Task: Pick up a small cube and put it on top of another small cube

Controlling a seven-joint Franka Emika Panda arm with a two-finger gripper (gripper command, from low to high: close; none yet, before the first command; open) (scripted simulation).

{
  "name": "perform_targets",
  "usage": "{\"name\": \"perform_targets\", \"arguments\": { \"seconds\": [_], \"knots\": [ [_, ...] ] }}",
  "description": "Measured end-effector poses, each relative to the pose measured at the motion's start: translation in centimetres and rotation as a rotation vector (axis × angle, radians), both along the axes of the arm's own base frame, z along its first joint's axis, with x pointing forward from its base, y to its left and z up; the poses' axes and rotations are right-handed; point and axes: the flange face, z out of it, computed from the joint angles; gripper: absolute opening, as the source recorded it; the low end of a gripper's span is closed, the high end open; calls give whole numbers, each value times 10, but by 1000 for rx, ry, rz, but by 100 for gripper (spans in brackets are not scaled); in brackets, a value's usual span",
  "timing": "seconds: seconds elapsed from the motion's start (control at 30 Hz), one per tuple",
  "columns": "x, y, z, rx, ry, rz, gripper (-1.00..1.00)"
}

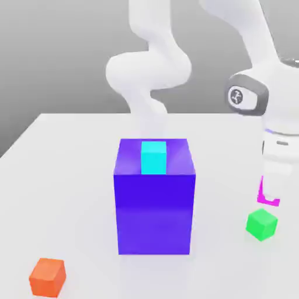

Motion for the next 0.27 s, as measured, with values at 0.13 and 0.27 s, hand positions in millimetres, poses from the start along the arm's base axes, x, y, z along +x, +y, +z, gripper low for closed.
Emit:
{"name": "perform_targets", "arguments": {
  "seconds": [0.13, 0.27],
  "knots": [
    [-2, 1, -27, -1, 2, 5, -100],
    [-5, 0, -40, -1, 5, 8, 100]
  ]
}}
